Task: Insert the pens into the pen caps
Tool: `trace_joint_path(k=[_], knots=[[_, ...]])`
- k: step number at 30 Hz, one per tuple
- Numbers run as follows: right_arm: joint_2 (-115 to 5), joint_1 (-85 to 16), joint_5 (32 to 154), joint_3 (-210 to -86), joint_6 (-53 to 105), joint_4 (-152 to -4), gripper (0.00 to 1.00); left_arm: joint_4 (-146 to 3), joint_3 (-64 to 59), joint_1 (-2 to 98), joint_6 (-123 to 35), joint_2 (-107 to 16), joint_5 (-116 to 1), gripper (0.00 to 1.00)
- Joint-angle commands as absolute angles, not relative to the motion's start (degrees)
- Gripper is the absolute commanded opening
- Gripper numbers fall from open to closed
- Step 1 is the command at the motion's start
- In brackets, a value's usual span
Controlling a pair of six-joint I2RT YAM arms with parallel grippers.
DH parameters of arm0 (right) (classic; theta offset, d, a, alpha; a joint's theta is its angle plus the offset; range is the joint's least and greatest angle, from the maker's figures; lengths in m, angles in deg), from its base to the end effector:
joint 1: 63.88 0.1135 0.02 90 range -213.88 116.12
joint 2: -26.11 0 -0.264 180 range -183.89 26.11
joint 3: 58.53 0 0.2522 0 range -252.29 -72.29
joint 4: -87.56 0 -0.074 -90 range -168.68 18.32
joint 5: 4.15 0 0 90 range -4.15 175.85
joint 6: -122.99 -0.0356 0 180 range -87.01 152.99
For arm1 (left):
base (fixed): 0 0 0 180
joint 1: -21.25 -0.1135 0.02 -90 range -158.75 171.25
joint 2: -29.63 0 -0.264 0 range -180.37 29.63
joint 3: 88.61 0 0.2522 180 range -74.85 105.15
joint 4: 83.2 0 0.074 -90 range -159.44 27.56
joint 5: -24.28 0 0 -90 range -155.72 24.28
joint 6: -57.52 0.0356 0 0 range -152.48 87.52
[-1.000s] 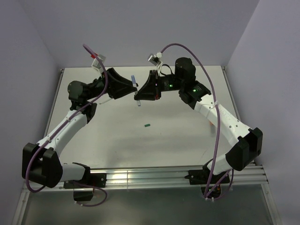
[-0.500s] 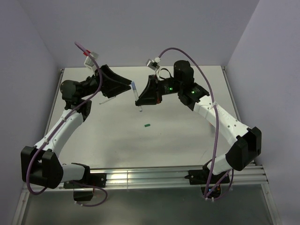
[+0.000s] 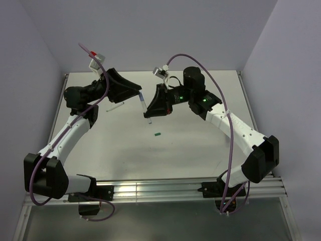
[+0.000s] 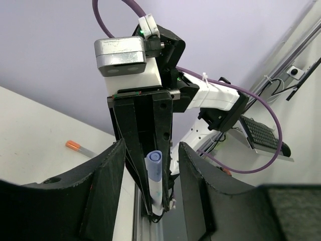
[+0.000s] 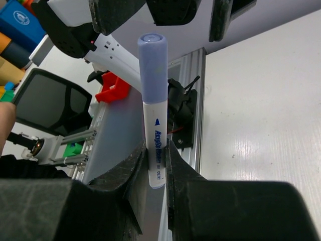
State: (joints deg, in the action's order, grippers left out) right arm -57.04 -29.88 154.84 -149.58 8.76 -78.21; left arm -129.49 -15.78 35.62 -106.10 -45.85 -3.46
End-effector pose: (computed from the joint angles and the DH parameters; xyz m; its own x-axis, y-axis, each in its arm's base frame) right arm 0.2505 0.2090 0.4007 -0.4813 -0.1472 -0.8641 -0.8468 -0.1768 0.5018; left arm 0.2550 -0.0979 0.4199 -0.5176 -0.3284 -0.7901 0.8490 -0.0820 -0.5221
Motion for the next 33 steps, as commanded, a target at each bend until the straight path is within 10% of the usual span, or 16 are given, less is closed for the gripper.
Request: trace_joint_path(k=[1, 18, 26, 33], knots=[[-56.06, -29.08, 155.9, -150.16, 9.87, -80.17, 0.0, -133.43, -14.56, 35.49, -107.71, -45.87, -3.76, 0.51], [-56.77, -28.64, 156.08, -150.95, 9.96, -80.08, 0.0, -135.54, -16.76, 37.95, -109.64, -46.84, -4.29, 0.43], [-56.85, -28.72, 155.03, -151.04, 10.05, -79.82, 0.0, -134.49, -17.2, 38.65, -109.03, -46.31, -3.76, 0.01], [-57.47, -30.22, 151.42, -152.61, 9.26, -79.47, 0.0, -125.44, -20.62, 39.09, -103.14, -43.32, -4.37, 0.0]])
